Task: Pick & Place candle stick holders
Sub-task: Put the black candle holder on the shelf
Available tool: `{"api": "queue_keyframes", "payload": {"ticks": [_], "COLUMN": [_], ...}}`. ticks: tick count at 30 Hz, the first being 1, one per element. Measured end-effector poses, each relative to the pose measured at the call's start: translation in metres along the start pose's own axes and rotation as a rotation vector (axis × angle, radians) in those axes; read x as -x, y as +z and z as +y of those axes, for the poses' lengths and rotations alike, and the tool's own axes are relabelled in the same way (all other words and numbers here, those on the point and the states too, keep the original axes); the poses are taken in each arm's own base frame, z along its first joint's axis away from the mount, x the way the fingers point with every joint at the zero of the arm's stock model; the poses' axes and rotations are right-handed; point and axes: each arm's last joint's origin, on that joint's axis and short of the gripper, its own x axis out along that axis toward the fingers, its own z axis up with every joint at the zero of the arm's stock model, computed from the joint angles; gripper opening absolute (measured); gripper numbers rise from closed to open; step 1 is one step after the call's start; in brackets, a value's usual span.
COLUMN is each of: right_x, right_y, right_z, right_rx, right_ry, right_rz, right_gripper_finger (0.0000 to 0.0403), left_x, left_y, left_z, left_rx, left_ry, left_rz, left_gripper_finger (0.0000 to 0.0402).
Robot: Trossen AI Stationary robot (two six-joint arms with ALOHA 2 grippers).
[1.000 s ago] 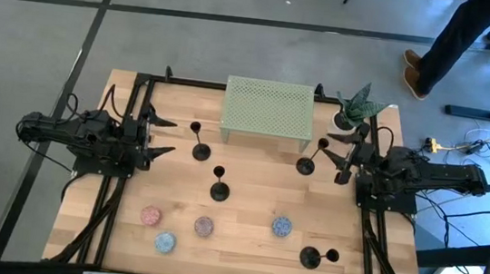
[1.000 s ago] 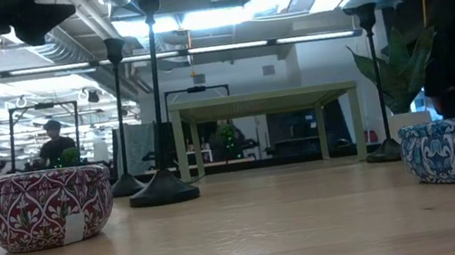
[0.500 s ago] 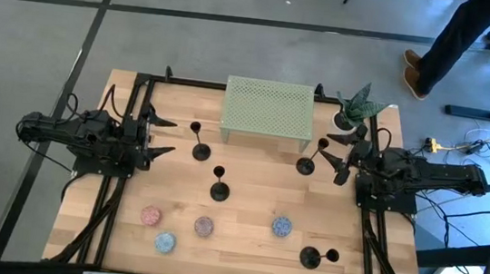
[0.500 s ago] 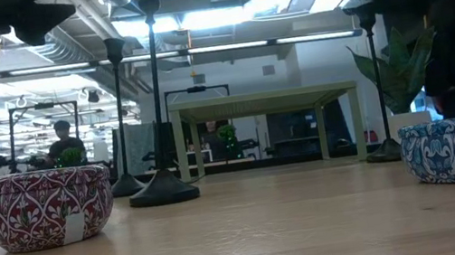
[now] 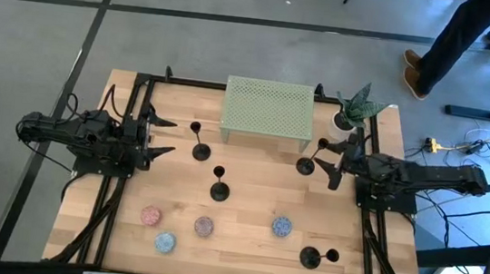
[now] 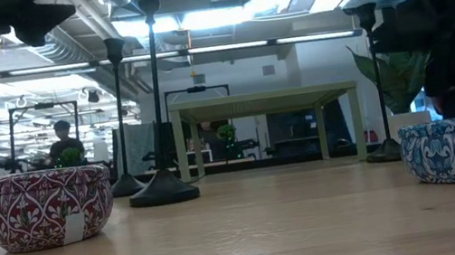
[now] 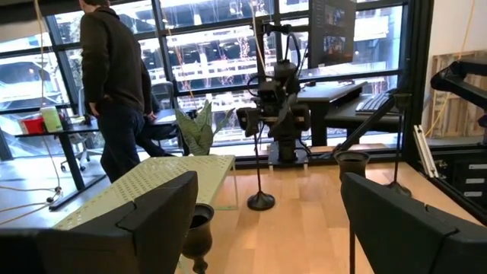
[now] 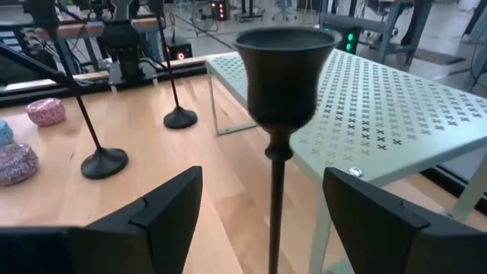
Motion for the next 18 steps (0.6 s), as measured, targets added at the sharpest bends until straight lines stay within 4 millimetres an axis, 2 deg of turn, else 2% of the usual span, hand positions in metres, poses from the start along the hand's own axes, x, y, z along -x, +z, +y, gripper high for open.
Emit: {"api": "queue_keyframes", "payload": {"ticks": [7,18], "right_x": [-0.0003,-0.0003], "right_y": [-0.0024,-0.0006], "right_z": [-0.0002,-0.0007], "right_rx": [0.015,0.008], "right_ry": [-0.003,-0.026], "right_rz": [0.014,-0.006], "right_gripper_finger": [0.0260,0.0150], "left_x": [0.0000,0.0000], "left_y": [0.0000,0.0000], "left_z": [0.0000,0.0000], "left_rx": [0.002,0.002], "left_ry": [0.000,0.000], "left_rz": [0.000,0.000], "left_gripper_finger": [0.0322,0.0322]}}
